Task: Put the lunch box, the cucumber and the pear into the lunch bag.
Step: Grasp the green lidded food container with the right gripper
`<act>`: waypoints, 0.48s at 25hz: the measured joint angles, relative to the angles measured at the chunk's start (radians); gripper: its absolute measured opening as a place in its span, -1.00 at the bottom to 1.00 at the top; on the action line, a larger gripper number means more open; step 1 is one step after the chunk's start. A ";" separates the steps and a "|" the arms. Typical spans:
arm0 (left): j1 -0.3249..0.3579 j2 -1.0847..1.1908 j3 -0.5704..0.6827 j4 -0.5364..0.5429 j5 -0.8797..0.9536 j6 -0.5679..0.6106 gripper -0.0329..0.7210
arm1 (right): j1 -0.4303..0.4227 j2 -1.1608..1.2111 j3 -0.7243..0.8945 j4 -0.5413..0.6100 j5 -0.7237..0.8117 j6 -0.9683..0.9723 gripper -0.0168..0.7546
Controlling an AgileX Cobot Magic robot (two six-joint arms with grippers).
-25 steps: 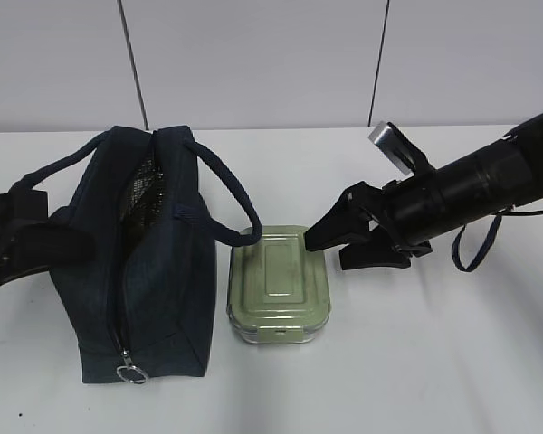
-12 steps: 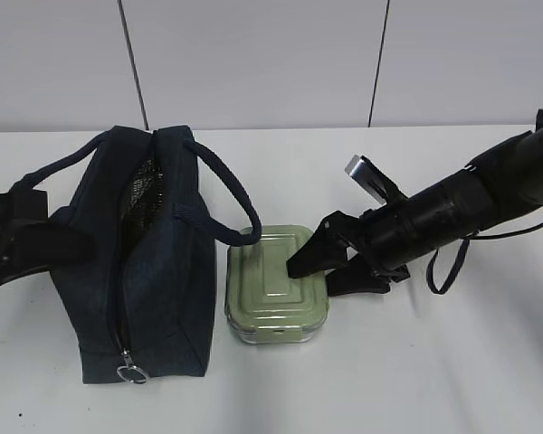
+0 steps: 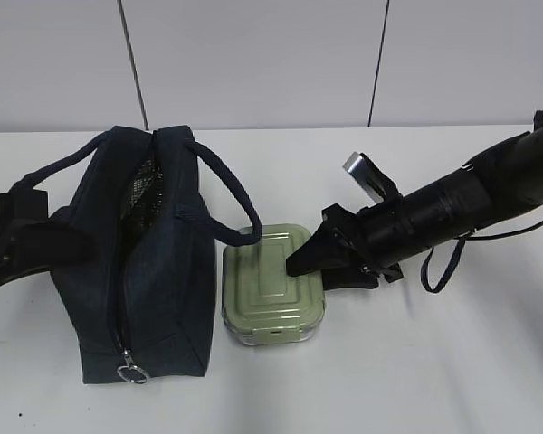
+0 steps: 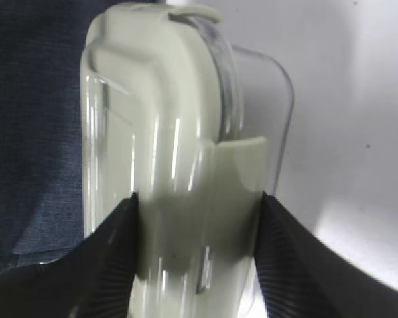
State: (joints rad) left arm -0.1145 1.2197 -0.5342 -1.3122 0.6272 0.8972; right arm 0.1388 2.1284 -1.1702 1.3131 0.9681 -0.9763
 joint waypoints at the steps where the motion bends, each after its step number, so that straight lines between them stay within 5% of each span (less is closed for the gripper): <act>1: 0.000 0.000 0.000 0.000 0.000 0.000 -0.96 | 0.000 0.000 -0.004 0.000 0.006 0.002 0.03; 12: 0.000 0.000 0.000 0.000 0.002 0.000 -0.96 | -0.002 0.008 -0.075 -0.062 0.037 0.000 0.00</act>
State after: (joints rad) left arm -0.1145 1.2197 -0.5342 -1.3122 0.6290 0.8972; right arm 0.1363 2.1366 -1.2455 1.2509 1.0049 -0.9761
